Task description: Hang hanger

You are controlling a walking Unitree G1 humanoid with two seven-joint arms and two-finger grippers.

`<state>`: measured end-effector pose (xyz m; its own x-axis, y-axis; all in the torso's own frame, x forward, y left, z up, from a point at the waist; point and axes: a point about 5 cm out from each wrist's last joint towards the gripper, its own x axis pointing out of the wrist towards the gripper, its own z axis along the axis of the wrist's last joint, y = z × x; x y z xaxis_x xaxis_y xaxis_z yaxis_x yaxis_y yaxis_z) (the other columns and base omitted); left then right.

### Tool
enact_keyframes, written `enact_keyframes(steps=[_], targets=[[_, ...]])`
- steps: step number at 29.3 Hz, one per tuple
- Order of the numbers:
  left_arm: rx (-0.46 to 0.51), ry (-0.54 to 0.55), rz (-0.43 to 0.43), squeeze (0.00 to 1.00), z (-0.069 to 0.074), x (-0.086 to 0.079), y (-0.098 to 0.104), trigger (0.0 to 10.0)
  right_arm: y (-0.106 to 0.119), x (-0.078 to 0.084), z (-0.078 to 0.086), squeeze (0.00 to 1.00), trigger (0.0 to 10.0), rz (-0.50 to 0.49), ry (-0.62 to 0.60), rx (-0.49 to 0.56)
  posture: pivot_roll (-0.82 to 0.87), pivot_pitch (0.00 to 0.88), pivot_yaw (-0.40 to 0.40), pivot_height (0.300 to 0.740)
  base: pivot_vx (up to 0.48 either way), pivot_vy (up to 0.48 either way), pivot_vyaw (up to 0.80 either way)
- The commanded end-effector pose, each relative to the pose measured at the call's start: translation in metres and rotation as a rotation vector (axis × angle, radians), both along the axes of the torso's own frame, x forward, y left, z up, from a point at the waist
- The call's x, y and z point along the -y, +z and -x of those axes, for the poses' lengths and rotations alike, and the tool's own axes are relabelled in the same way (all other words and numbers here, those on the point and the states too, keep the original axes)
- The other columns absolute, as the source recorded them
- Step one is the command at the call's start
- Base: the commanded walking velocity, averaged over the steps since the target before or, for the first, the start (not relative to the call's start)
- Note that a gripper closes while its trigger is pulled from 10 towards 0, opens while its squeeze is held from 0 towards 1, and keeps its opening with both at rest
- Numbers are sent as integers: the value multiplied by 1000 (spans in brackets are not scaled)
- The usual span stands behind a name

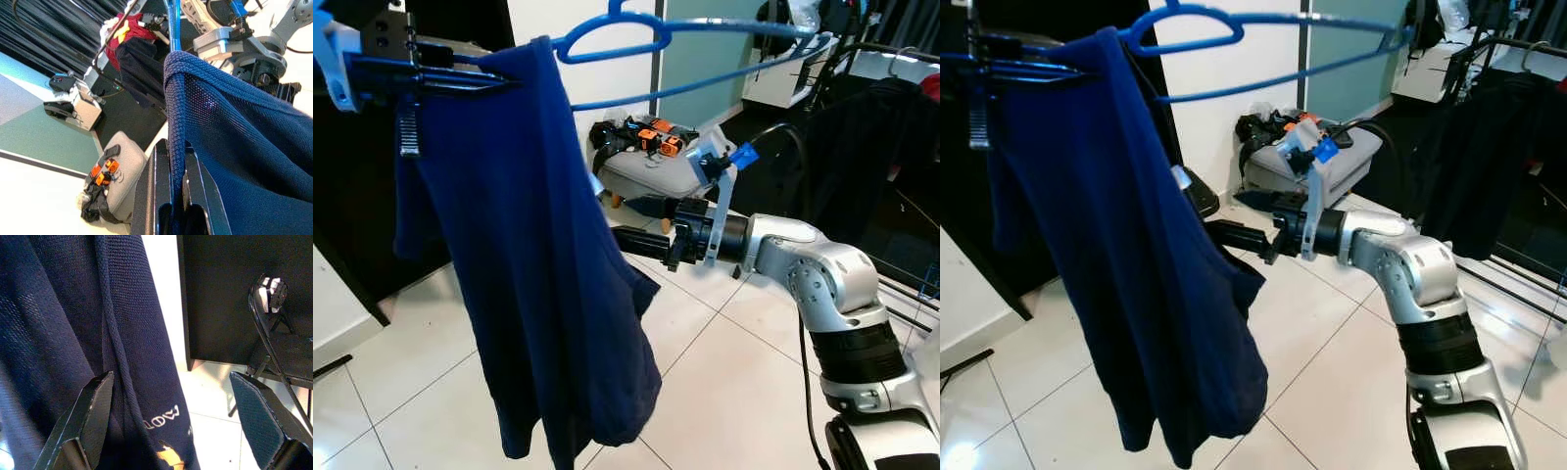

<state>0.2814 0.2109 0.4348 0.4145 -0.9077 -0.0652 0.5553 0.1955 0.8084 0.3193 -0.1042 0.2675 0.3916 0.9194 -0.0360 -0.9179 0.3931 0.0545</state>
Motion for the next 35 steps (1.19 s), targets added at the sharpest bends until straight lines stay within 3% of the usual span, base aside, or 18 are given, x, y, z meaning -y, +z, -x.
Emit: enact_keyframes(steps=[1, 2, 4, 6, 9, 12, 13, 14, 16, 17, 19, 26, 27, 29, 30, 33, 34, 35], targets=[[33, -21, 23, 0, 4, 3, 6, 0, 5, -5, 2, 1000, 10000, -2, 19, 8, -19, 20, 37, 740, 0, 0, 0], [32, -21, 24, 0, 4, 3, 6, 0, 10, -5, 2, 914, 10000, -50, 20, -2, -18, 19, 35, 740, 0, 0, 0], [32, -21, 24, 0, 4, 3, 6, 0, 10, -5, 2, 914, 10000, -50, 20, -2, -18, 19, 35, 740, 0, 0, 0], [30, -23, 27, 0, 5, 4, 5, 0, 13, -4, 5, 39, 10000, -60, 32, -11, -21, 17, 34, 740, 0, 0, 0], [32, -25, 29, 0, 5, 4, 5, 0, 8, -6, 7, 0, 10000, -17, 35, -16, -21, 17, 34, 740, 0, 0, 0], [49, -30, 38, 0, 7, 7, 9, 0, -19, -13, 15, 0, 10000, 212, 62, -18, -19, 14, 31, 740, 0, 0, 0], [49, -30, 38, 0, 7, 7, 9, 0, -19, -13, 15, 0, 10000, 212, 62, -18, -19, 14, 31, 740, 0, 0, 0], [54, -29, 42, 0, 8, 7, 11, 0, -28, -12, 16, 0, 10000, 294, 54, -16, -16, 13, 30, 740, 0, 0, 0], [54, -29, 42, 0, 8, 7, 11, 0, -28, -12, 16, 0, 10000, 294, 54, -16, -16, 13, 30, 740, 0, 0, 0], [62, -23, 45, 0, 9, 6, 13, 0, -37, -7, 14, 0, 10000, 377, 25, -21, -15, 11, 30, 740, 0, 0, 0], [69, -16, 48, 0, 9, 4, 15, 0, -45, 0, 11, 0, 10000, 452, -15, -23, -16, 10, 29, 740, 0, 0, 0], [81, -5, 53, 0, 11, 2, 18, 0, -54, 16, 3, 0, 10000, 529, -107, -49, -16, 9, 24, 740, 0, 0, 0], [85, 2, 55, 0, 11, 1, 19, 0, -52, 23, -2, 0, 4941, 522, -167, -65, -16, 9, 24, 740, 0, 0, 0], [85, 2, 55, 0, 11, 1, 19, 0, -52, 23, -2, 0, 4941, 522, -167, -65, -16, 9, 24, 740, 0, 0, 0], [86, 15, 55, 0, 11, -1, 18, 0, -44, 31, -9, 0, 0, 458, -245, -79, -19, 7, 21, 740, 0, 0, 0], [86, 15, 55, 0, 11, -1, 18, 0, -44, 31, -9, 0, 0, 458, -245, -79, -19, 7, 21, 740, 0, 0, 0], [82, 31, 53, 0, 10, -4, 15, 0, -31, 37, -16, 0, 0, 347, -309, -96, -21, 6, 22, 740, 0, 0, 0], [65, 70, 52, 0, 7, -11, 5, 0, 0, 48, -26, 0, 0, 57, -392, -136, -25, 11, 23, 740, 0, 0, 0]])
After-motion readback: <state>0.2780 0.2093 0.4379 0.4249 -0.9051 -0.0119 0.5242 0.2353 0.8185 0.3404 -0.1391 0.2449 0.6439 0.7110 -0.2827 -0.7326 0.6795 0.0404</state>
